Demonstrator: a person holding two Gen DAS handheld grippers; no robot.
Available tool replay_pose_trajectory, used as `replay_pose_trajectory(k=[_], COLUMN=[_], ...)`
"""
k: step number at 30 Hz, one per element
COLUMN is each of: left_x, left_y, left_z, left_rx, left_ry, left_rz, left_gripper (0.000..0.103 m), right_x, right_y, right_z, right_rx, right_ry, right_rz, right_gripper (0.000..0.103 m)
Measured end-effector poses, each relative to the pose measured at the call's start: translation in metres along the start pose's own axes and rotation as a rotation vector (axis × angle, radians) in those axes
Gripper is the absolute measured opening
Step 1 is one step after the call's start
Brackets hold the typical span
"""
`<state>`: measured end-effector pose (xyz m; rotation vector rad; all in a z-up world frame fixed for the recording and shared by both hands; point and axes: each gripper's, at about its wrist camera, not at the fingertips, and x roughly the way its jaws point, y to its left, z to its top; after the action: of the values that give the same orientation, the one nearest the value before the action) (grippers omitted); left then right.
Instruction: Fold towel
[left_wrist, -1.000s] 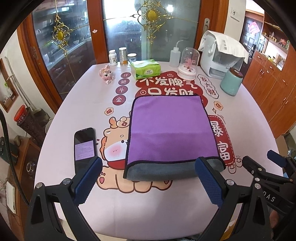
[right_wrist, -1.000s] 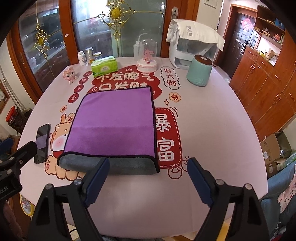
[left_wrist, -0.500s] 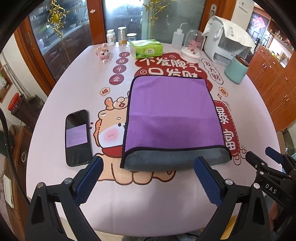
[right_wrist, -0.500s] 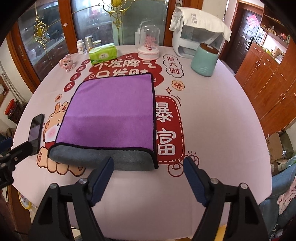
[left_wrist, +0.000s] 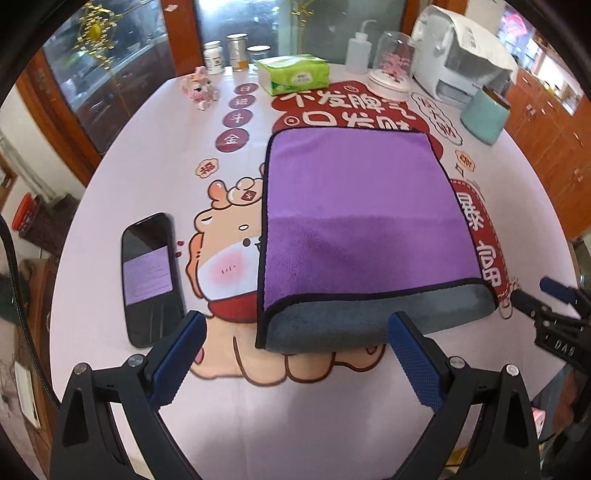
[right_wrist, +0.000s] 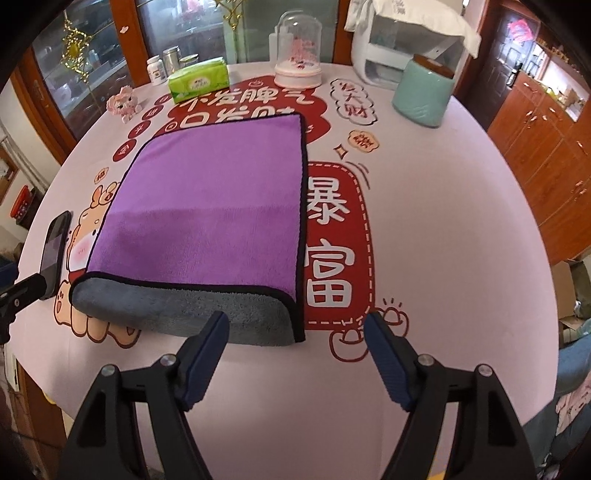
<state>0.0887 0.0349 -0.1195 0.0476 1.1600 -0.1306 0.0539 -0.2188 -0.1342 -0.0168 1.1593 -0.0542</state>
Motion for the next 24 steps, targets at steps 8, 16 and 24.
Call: replay_pose_trajectory(k=[8, 16, 24], left_x=[0.041, 0.069, 0.084], left_y=[0.012, 0.026, 0.024], left_z=[0.002, 0.008, 0.012], left_rx=[0.076, 0.118, 0.180], left_ry=[0.041, 0.084, 0.126], left_rz=[-0.065, -0.158, -0.248], left_gripper=[0.098, 0.092, 0.085], right_x=[0.027, 0.047, 0.064], right_y=[-0.006, -0.010, -0.014], right_z=[0.007, 0.013, 0.016], right_rx=[-0.085, -0.177, -0.215], right_ry=[0.020, 0.042, 0.087], right_rz=[0.064, 0.135, 0.193], right_gripper=[0.070, 0.065, 0.057])
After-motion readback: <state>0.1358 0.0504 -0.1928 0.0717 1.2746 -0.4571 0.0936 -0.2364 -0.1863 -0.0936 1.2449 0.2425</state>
